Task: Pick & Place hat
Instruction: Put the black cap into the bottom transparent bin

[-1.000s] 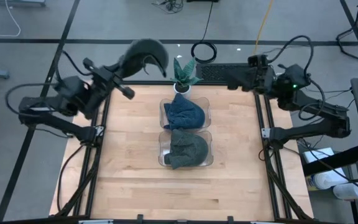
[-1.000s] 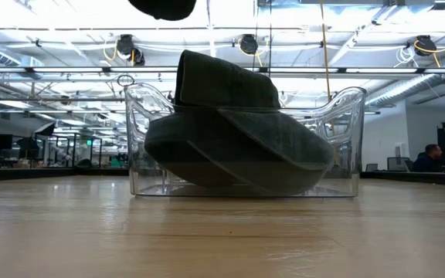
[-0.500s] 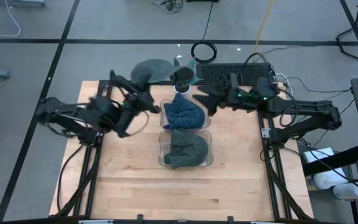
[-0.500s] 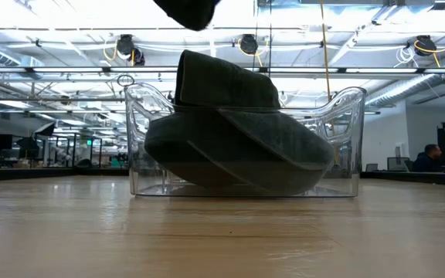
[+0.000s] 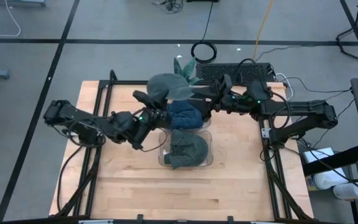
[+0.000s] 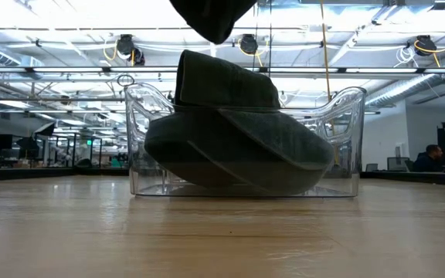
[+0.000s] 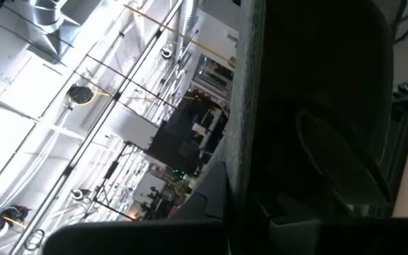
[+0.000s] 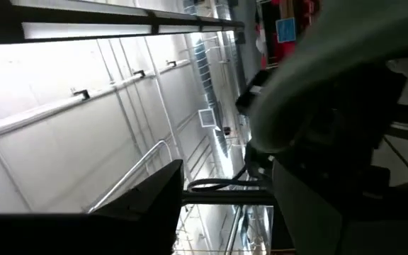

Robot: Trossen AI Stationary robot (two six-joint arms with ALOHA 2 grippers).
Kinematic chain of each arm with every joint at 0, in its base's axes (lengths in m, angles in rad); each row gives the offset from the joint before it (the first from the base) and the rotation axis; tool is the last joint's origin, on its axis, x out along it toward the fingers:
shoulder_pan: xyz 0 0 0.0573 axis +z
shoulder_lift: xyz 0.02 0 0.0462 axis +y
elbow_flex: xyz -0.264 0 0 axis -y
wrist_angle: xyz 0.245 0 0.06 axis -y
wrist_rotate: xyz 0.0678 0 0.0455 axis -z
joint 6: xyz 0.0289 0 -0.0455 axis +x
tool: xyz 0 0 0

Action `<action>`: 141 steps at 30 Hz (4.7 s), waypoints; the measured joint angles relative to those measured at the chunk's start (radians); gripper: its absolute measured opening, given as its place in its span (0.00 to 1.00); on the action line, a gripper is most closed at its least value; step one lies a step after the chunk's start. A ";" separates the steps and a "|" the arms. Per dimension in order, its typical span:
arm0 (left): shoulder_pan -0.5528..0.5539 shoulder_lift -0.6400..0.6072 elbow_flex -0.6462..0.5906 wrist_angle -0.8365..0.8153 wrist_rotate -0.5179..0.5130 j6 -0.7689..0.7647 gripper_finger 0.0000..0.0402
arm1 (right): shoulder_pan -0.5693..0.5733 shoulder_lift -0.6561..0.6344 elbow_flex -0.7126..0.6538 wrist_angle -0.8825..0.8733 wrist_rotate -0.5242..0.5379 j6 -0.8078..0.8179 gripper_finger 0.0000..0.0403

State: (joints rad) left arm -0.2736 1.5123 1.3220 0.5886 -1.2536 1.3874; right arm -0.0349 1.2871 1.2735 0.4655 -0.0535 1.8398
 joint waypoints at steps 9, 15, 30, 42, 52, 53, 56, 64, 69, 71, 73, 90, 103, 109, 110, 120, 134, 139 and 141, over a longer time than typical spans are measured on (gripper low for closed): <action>-0.002 0.002 0.000 0.008 -0.004 0.037 0.02 | 0.062 -0.101 -0.146 0.032 0.204 0.035 0.52; -0.010 0.002 0.000 0.004 0.009 0.049 0.02 | 0.088 -0.224 -0.302 0.033 0.421 0.114 0.52; -0.036 0.057 0.000 -0.101 0.090 0.103 0.02 | 0.124 -0.251 -0.455 0.165 0.476 0.214 0.50; -0.037 0.054 0.000 -0.146 0.131 0.082 0.07 | 0.121 -0.252 -0.476 0.187 0.467 0.172 0.03; -0.043 0.046 0.000 -0.149 0.203 -0.346 0.38 | 0.091 -0.259 -0.476 0.273 0.395 -0.019 0.01; -0.047 0.046 0.000 -0.150 0.213 -0.377 0.42 | 0.087 -0.262 -0.476 0.273 0.385 -0.030 0.01; -0.061 0.046 0.000 -0.149 0.235 -0.456 0.51 | 0.072 -0.271 -0.476 0.282 0.359 -0.068 0.01; -0.098 0.031 0.000 -0.177 0.235 -0.710 0.69 | -0.015 -0.328 -0.476 0.339 0.266 -0.169 0.00; -0.122 -0.022 -0.001 -0.199 0.232 -0.879 0.72 | -0.107 -0.372 -0.476 0.329 0.122 -0.192 0.00; -0.123 -0.058 -0.001 -0.205 0.230 -0.951 0.72 | -0.144 -0.389 -0.476 0.307 0.032 -0.215 0.00; -0.130 -0.101 -0.001 -0.235 0.230 -1.012 0.73 | -0.177 -0.399 -0.476 0.298 -0.042 -0.232 0.00; -0.140 -0.436 0.000 -0.474 0.398 -1.358 0.73 | -0.268 -0.413 -0.476 0.153 -0.532 -0.236 0.00; -0.057 -0.502 0.000 -0.737 0.732 -2.116 0.73 | -0.267 -0.396 -0.475 0.125 -0.593 -0.384 0.00; 0.015 -0.464 0.000 -0.756 0.836 -2.279 0.73 | -0.245 -0.370 -0.475 0.126 -0.607 -0.406 0.00; 0.028 -0.457 0.000 -0.756 0.852 -2.294 0.73 | -0.242 -0.366 -0.475 0.127 -0.610 -0.411 0.00; 0.179 -0.348 0.000 -0.748 1.161 -2.422 0.73 | -0.232 -0.344 -0.475 0.127 -0.628 -0.413 0.00; 0.230 -0.254 0.000 -0.570 1.340 -2.444 0.72 | -0.231 -0.354 -0.475 0.127 -0.645 -0.413 0.00; 0.229 -0.255 0.000 -0.570 1.341 -2.463 0.63 | -0.231 -0.363 -0.475 0.126 -0.656 -0.412 0.00; 0.229 -0.255 0.000 -0.570 1.351 -2.463 0.56 | -0.231 -0.363 -0.475 0.124 -0.655 -0.412 0.00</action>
State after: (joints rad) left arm -0.0450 1.2568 1.3220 0.0185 0.0972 -1.0758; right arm -0.2661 0.9241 0.7984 0.5896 -0.7086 1.4273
